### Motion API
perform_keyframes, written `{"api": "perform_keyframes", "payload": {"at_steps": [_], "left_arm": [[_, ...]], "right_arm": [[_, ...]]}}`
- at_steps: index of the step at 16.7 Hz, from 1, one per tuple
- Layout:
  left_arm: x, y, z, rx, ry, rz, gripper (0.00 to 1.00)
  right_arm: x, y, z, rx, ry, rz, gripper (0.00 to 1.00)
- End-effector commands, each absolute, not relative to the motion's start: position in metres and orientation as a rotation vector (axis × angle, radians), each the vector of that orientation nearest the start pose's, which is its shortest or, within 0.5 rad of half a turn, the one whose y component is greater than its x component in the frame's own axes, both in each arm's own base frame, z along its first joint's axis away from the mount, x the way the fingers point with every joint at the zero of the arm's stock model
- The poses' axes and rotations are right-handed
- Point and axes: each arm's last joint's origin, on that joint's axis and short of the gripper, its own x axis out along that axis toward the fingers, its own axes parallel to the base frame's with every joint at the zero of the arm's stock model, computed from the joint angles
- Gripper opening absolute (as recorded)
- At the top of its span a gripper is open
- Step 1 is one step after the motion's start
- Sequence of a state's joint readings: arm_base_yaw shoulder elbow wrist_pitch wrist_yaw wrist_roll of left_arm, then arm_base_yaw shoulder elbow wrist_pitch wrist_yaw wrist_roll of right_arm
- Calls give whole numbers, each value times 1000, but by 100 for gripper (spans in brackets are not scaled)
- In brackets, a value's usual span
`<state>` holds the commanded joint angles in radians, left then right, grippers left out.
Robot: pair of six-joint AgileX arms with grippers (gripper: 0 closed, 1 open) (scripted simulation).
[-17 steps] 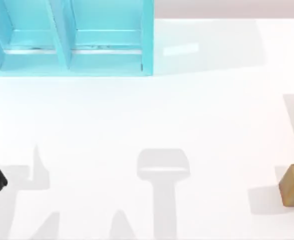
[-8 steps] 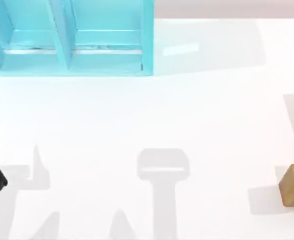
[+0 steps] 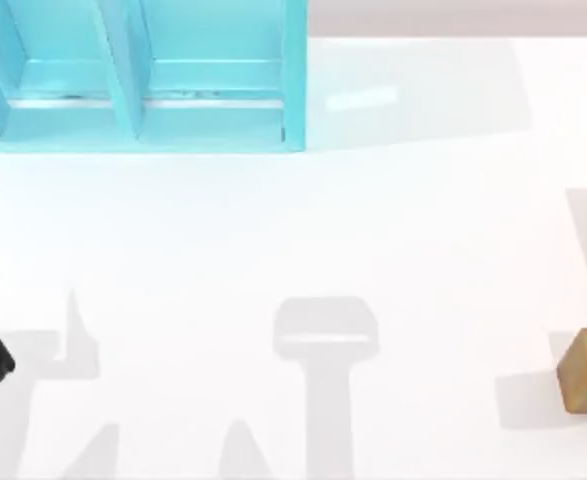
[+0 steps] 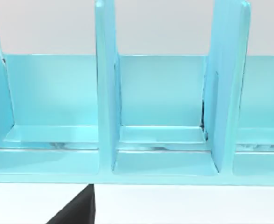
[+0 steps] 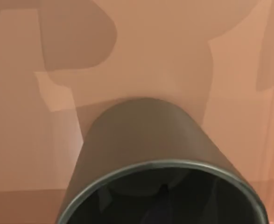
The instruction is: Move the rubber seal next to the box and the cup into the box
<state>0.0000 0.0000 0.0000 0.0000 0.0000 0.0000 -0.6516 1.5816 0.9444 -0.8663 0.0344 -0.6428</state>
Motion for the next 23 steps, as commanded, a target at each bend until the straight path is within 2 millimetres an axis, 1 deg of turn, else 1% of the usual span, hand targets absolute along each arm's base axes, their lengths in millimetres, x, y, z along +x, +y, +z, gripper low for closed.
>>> {"api": "perform_keyframes", "payload": {"at_steps": [2,3,11,13,15,18,20,23], "left_arm": [[106,-1,160,0,0,0,100],[106,-1,160,0,0,0,100],[106,-1,160,0,0,0,100],[106,-1,160,0,0,0,100],[106,-1,160,0,0,0,100],[106,-1,160,0,0,0,100],[106,-1,160,0,0,0,100],[106,-1,160,0,0,0,100]], "right_arm": [[213,-162,167,-46,1537,-60,98],[213,-162,167,-46,1537,-60,100],[213,-163,168,-46,1537,-61,100],[217,-163,171,-69,1518,-55,100],[229,-163,185,-124,1476,-35,100],[242,-158,220,-190,1434,-8,100],[240,-158,241,-185,1450,-6,100],[225,-161,260,-109,1512,-28,100]]}}
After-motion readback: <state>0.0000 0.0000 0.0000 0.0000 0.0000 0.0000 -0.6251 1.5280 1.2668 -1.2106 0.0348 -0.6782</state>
